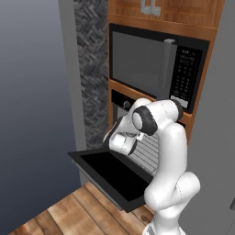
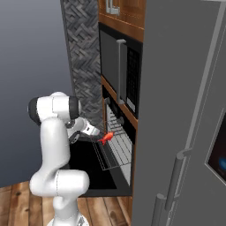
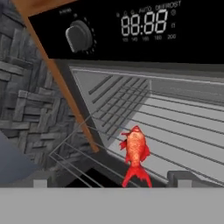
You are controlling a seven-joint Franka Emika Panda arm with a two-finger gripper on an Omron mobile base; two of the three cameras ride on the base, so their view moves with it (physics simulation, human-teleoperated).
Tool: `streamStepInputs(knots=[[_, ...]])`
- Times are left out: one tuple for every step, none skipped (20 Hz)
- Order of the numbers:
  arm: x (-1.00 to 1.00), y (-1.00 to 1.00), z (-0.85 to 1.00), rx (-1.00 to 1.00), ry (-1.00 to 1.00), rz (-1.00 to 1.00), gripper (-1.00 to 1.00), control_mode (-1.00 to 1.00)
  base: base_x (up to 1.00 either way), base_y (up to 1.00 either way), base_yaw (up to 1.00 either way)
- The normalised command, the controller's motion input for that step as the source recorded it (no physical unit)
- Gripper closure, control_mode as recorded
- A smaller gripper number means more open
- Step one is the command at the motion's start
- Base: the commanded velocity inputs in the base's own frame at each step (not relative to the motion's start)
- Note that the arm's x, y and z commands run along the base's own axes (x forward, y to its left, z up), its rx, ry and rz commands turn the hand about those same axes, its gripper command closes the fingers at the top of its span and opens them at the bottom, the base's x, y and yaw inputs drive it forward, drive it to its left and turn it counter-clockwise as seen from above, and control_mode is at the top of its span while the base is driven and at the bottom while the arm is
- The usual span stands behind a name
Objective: Place the fish on the rack of the oven, and slide the rack back inside. Close the oven door.
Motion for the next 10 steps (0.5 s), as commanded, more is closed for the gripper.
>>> streamStepInputs(knots=[[-0.79, 0.46, 0.34, -0.06, 0.0, 0.04, -1.0, -1.0, 0.0, 0.0, 0.0], [-0.71, 0.47, 0.44, -0.09, 0.04, 0.06, -1.0, -1.0, 0.0, 0.0, 0.0], [-0.64, 0.44, 0.53, -0.1, 0.07, 0.09, -1.0, -1.0, 0.0, 0.0, 0.0], [-0.76, 0.45, 0.35, -0.14, 0.07, 0.13, -1.0, -1.0, 0.0, 0.0, 0.0], [-0.89, 0.46, 0.17, -0.17, 0.12, 0.19, -1.0, -1.0, 0.0, 0.0, 0.0], [-0.69, 0.45, 0.14, -0.21, 0.23, 0.24, -1.0, -1.0, 0.0, 0.0, 0.0], [-0.47, 0.31, 0.13, -0.24, 0.26, 0.3, -1.0, -1.0, 0.0, 0.0, 0.0], [-0.48, 0.16, 0.0, -0.28, 0.25, 0.36, -1.0, -1.0, 0.0, 0.0, 0.0], [-0.39, 0.11, 0.0, -0.33, 0.25, 0.37, -1.0, -1.0, 0.0, 0.0, 0.0], [-0.24, 0.11, 0.0, -0.36, 0.24, 0.38, -1.0, -1.0, 0.0, 0.0, 0.0]])
